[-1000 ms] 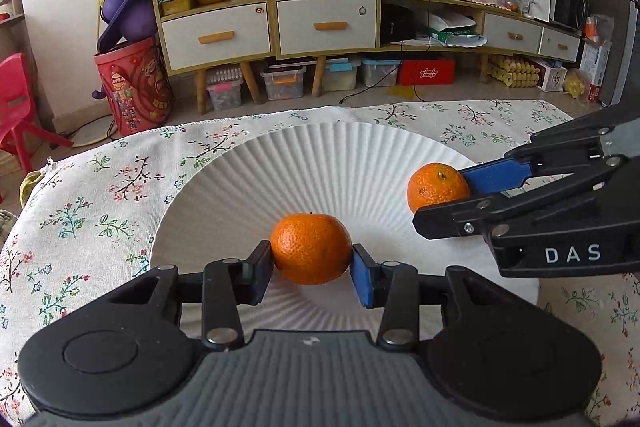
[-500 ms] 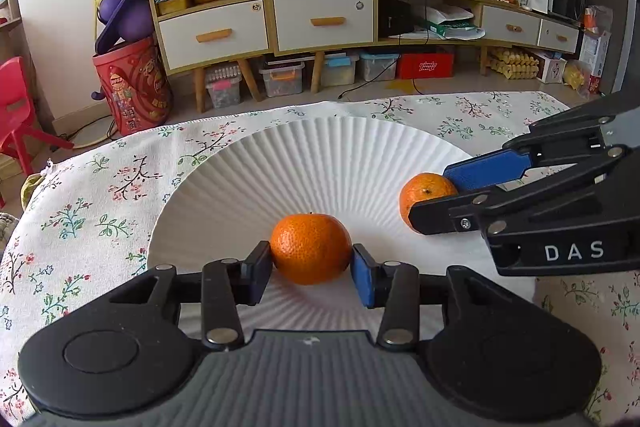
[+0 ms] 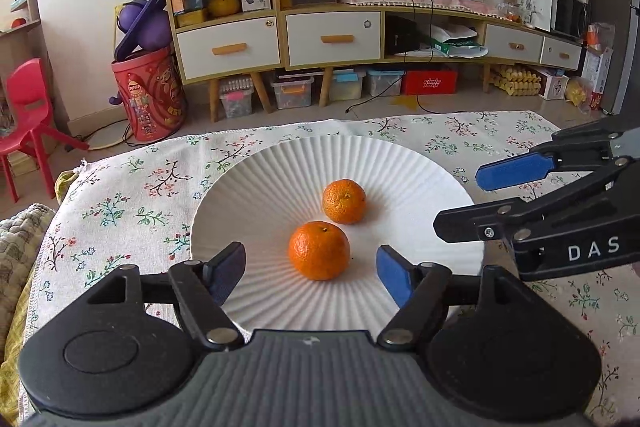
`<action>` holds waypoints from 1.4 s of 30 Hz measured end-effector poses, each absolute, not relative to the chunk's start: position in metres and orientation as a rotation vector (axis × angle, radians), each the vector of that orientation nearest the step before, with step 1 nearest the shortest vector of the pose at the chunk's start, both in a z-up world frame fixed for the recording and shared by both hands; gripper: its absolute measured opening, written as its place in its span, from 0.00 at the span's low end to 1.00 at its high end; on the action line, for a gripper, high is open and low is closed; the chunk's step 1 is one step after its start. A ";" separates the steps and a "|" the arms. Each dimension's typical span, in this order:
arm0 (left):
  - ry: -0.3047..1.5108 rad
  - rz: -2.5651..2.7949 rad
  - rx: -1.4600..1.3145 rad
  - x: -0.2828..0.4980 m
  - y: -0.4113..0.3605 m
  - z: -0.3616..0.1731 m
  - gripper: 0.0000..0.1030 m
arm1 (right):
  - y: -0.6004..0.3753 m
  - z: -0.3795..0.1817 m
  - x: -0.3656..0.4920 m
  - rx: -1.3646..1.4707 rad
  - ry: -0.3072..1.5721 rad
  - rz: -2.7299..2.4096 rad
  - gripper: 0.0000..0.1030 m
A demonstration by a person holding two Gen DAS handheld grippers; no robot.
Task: Organize fruits
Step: 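Lower the mandarins into the bowl and open both grippers, then withdraw both open grippers from the bowl toward the loose fruits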
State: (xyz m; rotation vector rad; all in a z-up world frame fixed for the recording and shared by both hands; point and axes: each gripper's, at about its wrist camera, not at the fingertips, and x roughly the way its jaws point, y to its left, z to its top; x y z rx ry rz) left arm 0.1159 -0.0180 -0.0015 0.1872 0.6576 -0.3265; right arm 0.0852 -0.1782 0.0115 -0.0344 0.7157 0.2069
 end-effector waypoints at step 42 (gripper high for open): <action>0.762 -0.226 0.101 0.035 0.009 -0.031 0.89 | -0.181 -0.021 0.010 -0.013 0.785 0.038 0.96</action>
